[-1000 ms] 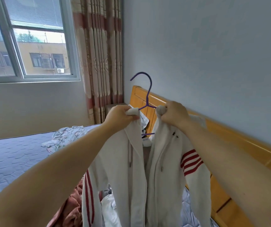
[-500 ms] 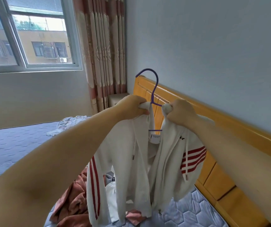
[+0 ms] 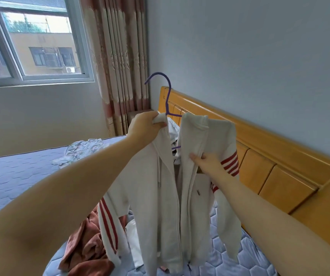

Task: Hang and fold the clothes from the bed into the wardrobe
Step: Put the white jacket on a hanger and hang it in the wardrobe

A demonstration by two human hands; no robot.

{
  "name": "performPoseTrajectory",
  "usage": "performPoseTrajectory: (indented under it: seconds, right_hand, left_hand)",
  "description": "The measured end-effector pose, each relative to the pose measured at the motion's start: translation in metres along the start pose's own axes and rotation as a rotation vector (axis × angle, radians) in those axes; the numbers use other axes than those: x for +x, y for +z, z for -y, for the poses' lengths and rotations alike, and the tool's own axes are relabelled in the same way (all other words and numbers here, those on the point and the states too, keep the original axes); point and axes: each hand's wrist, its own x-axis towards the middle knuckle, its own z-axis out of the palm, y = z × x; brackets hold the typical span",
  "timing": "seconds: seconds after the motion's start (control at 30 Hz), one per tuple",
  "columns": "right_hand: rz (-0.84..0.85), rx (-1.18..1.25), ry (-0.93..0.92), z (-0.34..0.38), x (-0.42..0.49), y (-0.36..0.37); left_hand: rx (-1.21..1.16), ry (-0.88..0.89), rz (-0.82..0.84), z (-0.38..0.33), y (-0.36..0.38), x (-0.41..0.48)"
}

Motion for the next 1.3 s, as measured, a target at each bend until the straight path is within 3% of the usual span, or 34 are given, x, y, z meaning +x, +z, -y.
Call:
performPoseTrajectory:
  seconds: [0.03, 0.13, 0.17, 0.23, 0.3, 0.33, 0.43, 0.47, 0.53, 0.6, 0.63, 0.67, 0.8, 0.87, 0.9, 1.03, 1.1, 1.2, 1.3]
  right_hand:
    - [-0.071, 0.003, -0.032, 0.001, 0.002, 0.001]
    - [-0.510, 0.093, -0.247, 0.006, 0.001, -0.006]
    - [-0.555, 0.141, -0.311, 0.008, -0.002, -0.007]
    - [-0.395, 0.048, -0.314, 0.005, -0.005, -0.004]
    - [-0.097, -0.391, -0.198, -0.011, -0.009, 0.004]
    - [-0.054, -0.585, -0.159, -0.019, -0.012, 0.004]
    - [-0.384, -0.661, -0.380, -0.041, -0.021, 0.001]
    - [-0.405, -0.691, -0.460, -0.046, -0.023, 0.003]
    - [-0.164, -0.837, -0.459, -0.054, -0.025, 0.014]
    - [0.227, -0.837, -0.255, -0.060, -0.024, 0.021]
    - [0.320, -0.799, -0.197, -0.060, -0.021, 0.019]
    - [0.305, -0.725, -0.200, -0.059, -0.020, 0.015]
    - [-0.451, -0.336, -0.457, -0.031, -0.004, -0.015]
    - [-0.632, -0.361, -0.603, -0.006, 0.007, -0.031]
    - [-0.625, -0.441, -0.624, 0.009, 0.013, -0.036]
    - [-0.252, -0.805, -0.582, 0.054, 0.033, -0.056]
    - [-0.052, -0.742, -0.457, 0.066, 0.035, -0.061]
    - [0.109, -0.694, -0.356, 0.076, 0.034, -0.064]
    - [0.098, -0.746, -0.233, 0.078, 0.028, -0.059]
  left_hand:
    - [0.016, -0.013, -0.004, 0.001, 0.000, 0.000]
    - [0.045, -0.042, -0.027, 0.006, -0.002, 0.004]
    - [0.038, -0.043, -0.045, 0.007, -0.003, 0.005]
    - [0.027, -0.040, -0.080, 0.008, -0.005, 0.008]
    - [0.030, -0.035, -0.100, 0.006, -0.005, 0.009]
    - [0.033, -0.034, -0.102, 0.005, -0.005, 0.009]
    - [0.024, -0.048, -0.123, 0.002, -0.003, 0.009]
    - [0.013, -0.053, -0.132, 0.002, -0.002, 0.008]
    - [-0.008, -0.059, -0.121, 0.001, 0.000, 0.006]
    - [-0.014, -0.040, -0.099, 0.001, 0.004, 0.005]
    - [-0.019, -0.032, -0.089, 0.001, 0.005, 0.004]
    - [-0.029, -0.030, -0.075, 0.003, 0.006, 0.004]
    - [-0.083, -0.009, -0.033, 0.012, 0.003, 0.004]
    - [-0.104, 0.016, -0.015, 0.014, 0.001, 0.004]
    - [-0.113, 0.034, 0.003, 0.013, 0.000, 0.004]
    - [-0.119, 0.097, 0.077, 0.005, -0.002, 0.006]
    - [-0.120, 0.125, 0.110, 0.003, -0.003, 0.008]
    - [-0.090, 0.143, 0.163, 0.002, -0.003, 0.009]
    - [-0.065, 0.158, 0.202, -0.002, 0.004, 0.007]
